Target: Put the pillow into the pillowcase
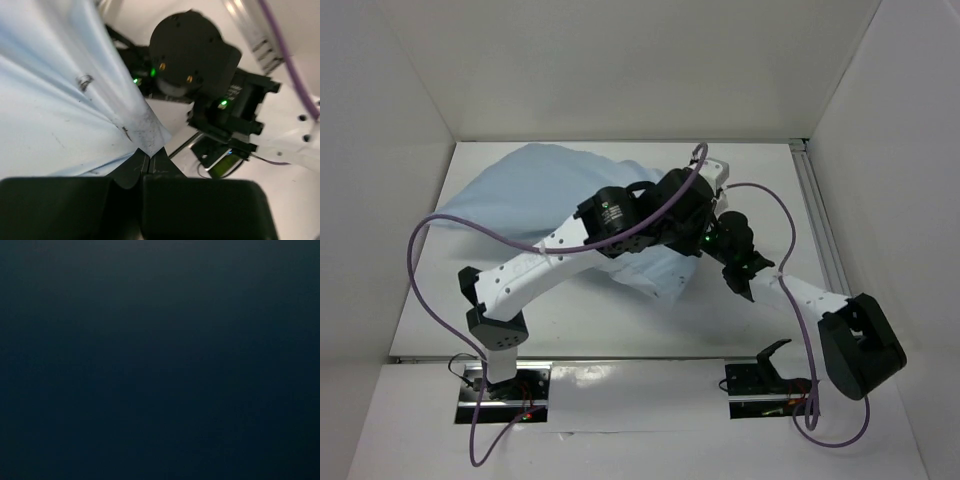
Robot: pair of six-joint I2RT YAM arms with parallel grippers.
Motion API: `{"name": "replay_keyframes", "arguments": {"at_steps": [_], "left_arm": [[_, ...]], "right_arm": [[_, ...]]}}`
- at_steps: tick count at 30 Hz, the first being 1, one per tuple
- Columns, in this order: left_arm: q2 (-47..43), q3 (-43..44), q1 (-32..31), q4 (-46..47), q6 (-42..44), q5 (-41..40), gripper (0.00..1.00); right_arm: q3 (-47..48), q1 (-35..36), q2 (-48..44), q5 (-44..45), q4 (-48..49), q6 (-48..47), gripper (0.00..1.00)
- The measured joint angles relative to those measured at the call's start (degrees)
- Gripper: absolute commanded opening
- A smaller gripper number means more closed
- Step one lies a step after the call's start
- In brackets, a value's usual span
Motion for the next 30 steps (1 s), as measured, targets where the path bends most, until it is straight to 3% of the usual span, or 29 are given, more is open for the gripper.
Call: {"name": "replay_keyframes", "arguments": {"at_steps": [4,10,15,21,22,23,24,25,26,28,30], "left_arm": [[-2.2,-0.5,3.0,1.5,1.4,6.1,0.00],[-3.7,-7.1,6.3,2.9,1.0,12.1,0.00],[-4.2,-12.1,6.4,7.0,-0.4,15.9,0.00],[-10.9,-21.2,10.0,12.9,-2.5,18.6,0.00],[-12.2,-22.5,10.9,13.7,-3.1,18.9,0.00],[-13.2,-23.3,11.6,14.4,-3.3,19.3,0.07],[-13.9,-23.9,12.4,14.8,-3.3,19.7,0.46],[-14.4,-24.3,13.0,15.4,-3.3,20.0,0.64],[-14.6,-24.3,13.4,15.6,-3.0,20.5,0.74],[-14.8,-24.1,13.5,15.2,-3.2,20.7,0.86],[-14.8,-24.0,13.5,13.2,-3.3,18.7,0.86]], "right_arm": [[5.8,5.5,2.4,4.7,2.1,-3.0,0.00],[5.4,8.0,17.8,5.9,8.7,-1.5,0.00],[2.1,7.8,16.6,5.3,5.9,-1.4,0.01],[1.5,5.5,6.7,6.1,-4.2,-4.5,0.24],[0.9,4.7,5.1,6.1,-5.3,-4.8,0.32],[0.1,3.9,3.4,5.8,-6.1,-5.0,0.37],[-1.0,3.1,1.8,5.1,-6.8,-5.4,0.41],[-2.0,2.4,0.3,4.5,-7.4,-5.6,0.45],[-2.8,1.7,-0.8,3.5,-8.2,-6.1,0.54],[-3.2,1.3,-1.5,1.6,-9.5,-7.1,0.58],[-3.3,1.3,-1.5,-0.4,-10.6,-8.2,0.63]]}}
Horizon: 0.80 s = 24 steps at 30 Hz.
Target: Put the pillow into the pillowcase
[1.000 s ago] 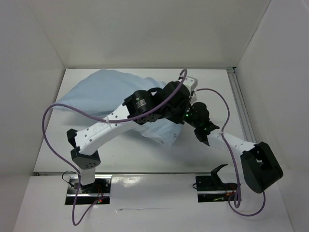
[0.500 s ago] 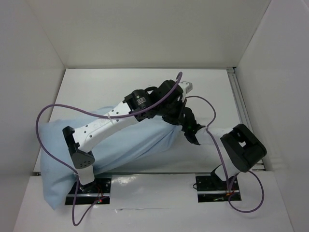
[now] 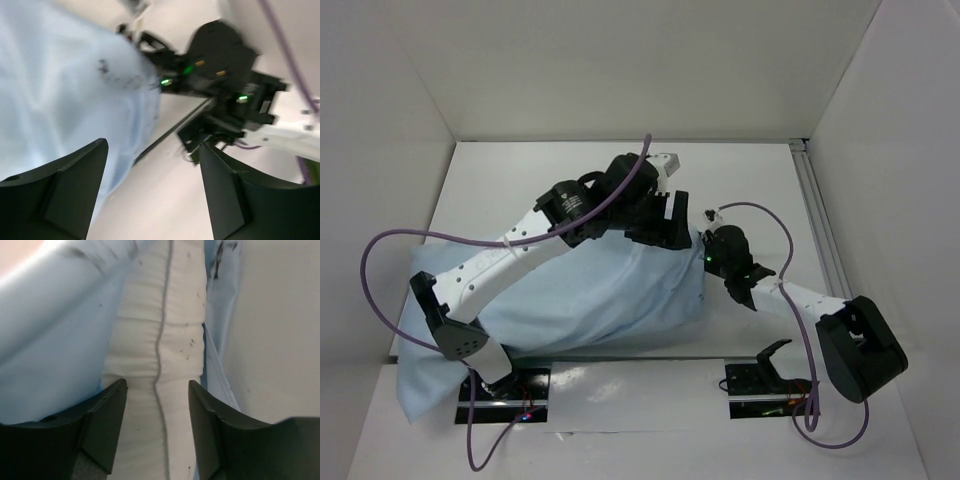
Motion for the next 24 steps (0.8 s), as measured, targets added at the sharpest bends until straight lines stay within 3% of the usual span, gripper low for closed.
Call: {"name": "replay_keyframes", "arguments": {"at_steps": [4,8,9,13,15,18,20,24], "left_arm": [[-3.5,-3.7,0.8,-6.7,-2.1,-8.2,0.90],[-12.4,-14.9,5.4,-13.0,-6.7,-15.6,0.92],[-14.4,-17.7,6.9,-14.3,-8.0,-18.1,0.98],[-17.5,-27.3,10.1,-17.4,-12.1,-24.3,0.99],[-16.7,-31.6,10.1,-16.7,-12.2,-24.9,0.95],[-13.7,-34.0,10.6,-13.7,-11.3,-24.0,0.78],[-11.3,-33.6,10.9,-12.3,-9.1,-22.8,0.74],[-3.4,-27.2,11.1,-13.0,-4.2,-19.8,0.74]], "right_arm": [[-0.1,0.0,0.2,-3.0,-0.8,-1.9,0.66],[-0.1,0.2,2.0,-5.0,-0.7,-3.3,0.66],[0.0,0.5,2.5,-5.5,-0.7,-3.7,0.66],[0.2,1.4,3.2,-6.5,-0.7,-4.2,0.67],[0.2,1.4,3.2,-6.9,-0.6,-4.3,0.61],[0.2,3.0,3.2,-6.8,-0.5,-4.5,0.58],[0.3,4.7,3.2,-6.0,-0.2,-4.5,0.55],[0.3,9.0,3.2,-2.2,0.0,-4.9,0.52]]}}
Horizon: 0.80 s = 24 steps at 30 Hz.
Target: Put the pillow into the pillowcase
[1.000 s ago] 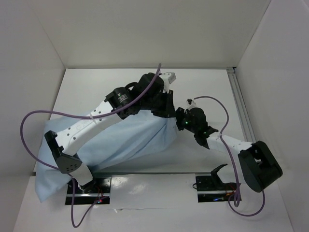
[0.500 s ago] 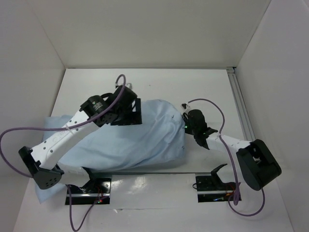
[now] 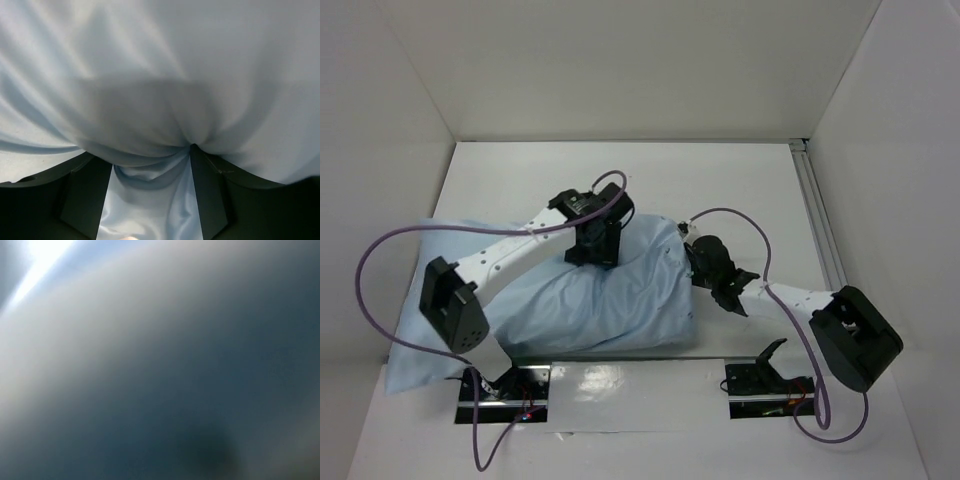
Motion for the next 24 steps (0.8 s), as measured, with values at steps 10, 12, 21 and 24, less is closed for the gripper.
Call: {"name": "replay_keyframes", "arguments": {"at_steps": [10,12,21,24], "left_arm": [[22.8,33.7,-1.6,-5.4,9.9,0.9,0.73],[23.3,36.6,-1.7,-1.4,9.9,1.6,0.76],[14.6,25.8,-6.0,9.1,4.7,4.7,0.81],[12.2,23.6,-6.7,8.4,3.9,4.2,0.81]], "right_arm": [[0.0,6.7,-4.7,10.7,-6.6,-0.2,0.53],[0.6,7.5,-5.9,11.3,-8.5,-0.8,0.53],[7.8,4.4,-7.1,12.9,-17.0,-2.8,0.58],[5.2,3.2,-12.2,14.3,-20.0,-1.7,0.60]]}}
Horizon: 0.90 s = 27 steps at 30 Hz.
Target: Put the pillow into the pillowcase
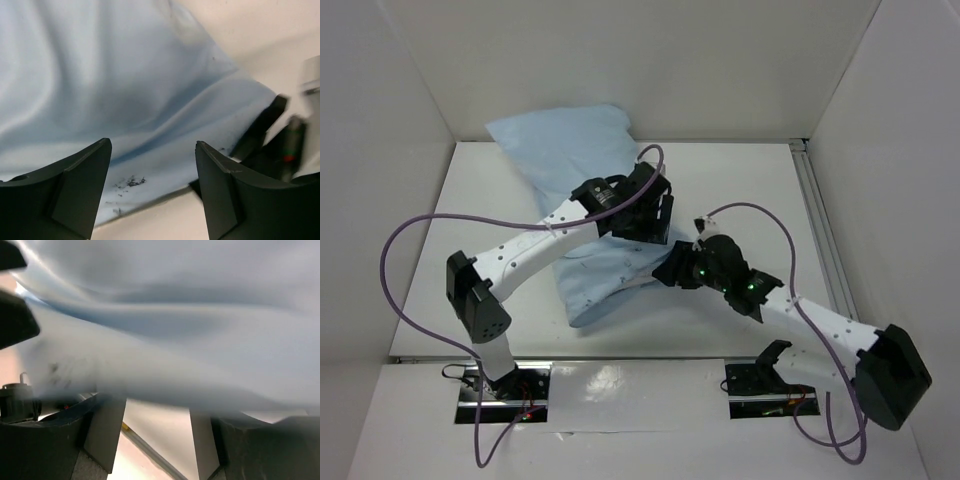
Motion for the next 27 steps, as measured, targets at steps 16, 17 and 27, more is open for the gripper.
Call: {"name": "replay_keyframes", "arguments": {"at_steps": [16,17,27], "left_arm": [[-1.4,-0.7,-4.4,-6.8,-2.6,-5.9,0.85],[-1.4,-0.7,-4.0,-6.8,-2.6,-5.8,0.85],[-1.5,-3.8,4.4,-3.8,-0.8,-3.2,0.85]], "right_arm": [[-13.6,4.6,-13.1,0.3,-2.6,7.3,0.51],[-13.6,5.9,-11.1,0.7,-1.4,7.8,0.51],[-9.3,9.1,13.2,7.6,13.6,15.7,0.55]]}}
